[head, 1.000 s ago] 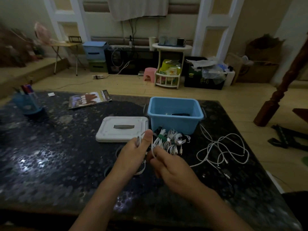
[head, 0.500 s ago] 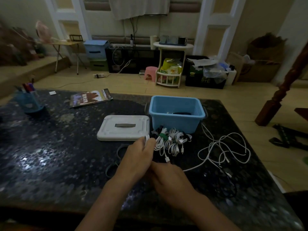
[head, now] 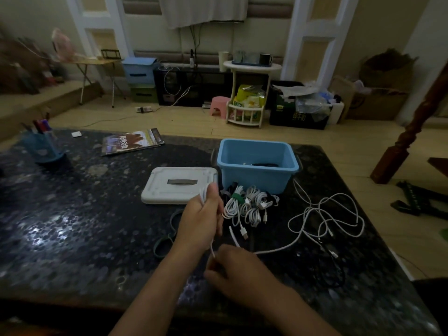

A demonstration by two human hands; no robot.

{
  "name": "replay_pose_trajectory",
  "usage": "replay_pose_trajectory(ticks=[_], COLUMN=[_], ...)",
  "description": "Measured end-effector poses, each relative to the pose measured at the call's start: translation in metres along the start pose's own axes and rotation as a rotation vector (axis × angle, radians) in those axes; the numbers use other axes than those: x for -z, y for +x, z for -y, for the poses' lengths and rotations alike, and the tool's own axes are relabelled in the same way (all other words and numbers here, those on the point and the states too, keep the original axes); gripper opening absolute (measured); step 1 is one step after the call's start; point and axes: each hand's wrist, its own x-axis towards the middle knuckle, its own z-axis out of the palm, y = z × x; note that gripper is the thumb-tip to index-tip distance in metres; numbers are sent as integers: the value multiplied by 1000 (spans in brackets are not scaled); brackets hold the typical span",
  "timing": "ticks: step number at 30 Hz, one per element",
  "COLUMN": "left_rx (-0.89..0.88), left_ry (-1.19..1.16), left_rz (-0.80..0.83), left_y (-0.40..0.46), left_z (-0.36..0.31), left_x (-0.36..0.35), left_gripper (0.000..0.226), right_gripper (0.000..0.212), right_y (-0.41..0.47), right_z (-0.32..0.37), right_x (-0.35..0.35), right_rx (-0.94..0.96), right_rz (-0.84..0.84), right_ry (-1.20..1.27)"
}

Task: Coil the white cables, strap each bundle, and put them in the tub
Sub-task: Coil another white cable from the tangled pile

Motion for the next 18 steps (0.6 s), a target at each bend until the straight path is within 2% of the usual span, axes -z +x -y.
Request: replay_pose_trajectory(ticks=[3, 5, 8, 11, 14, 18], left_rx=[79, 107, 103, -5, -94, -149], left_ry=[-210, -195, -13, 277, 578, 758], left_rz=[133, 241, 329, 272, 273, 309], left_y=[-3, -3, -3, 2, 4, 2], left_z=[-5, -6, -5, 4, 14, 16], left_x=[1, 4, 10, 13, 11, 2], left_gripper=[49, 52, 56, 54, 49, 50], right_gripper=[21, 28, 37, 50, 54, 53], right_y=[3, 6, 8, 9, 10, 13], right_z=[-11, -23, -42, -54, -55, -48], right_x=[-2, 1, 14, 31, 41, 46], right_rx=[-41, -76, -161, -271, -300, -277], right_rz=[33, 28, -43, -170, -328, -430], right_ry=[-33, -114, -187, -178, -189, -14])
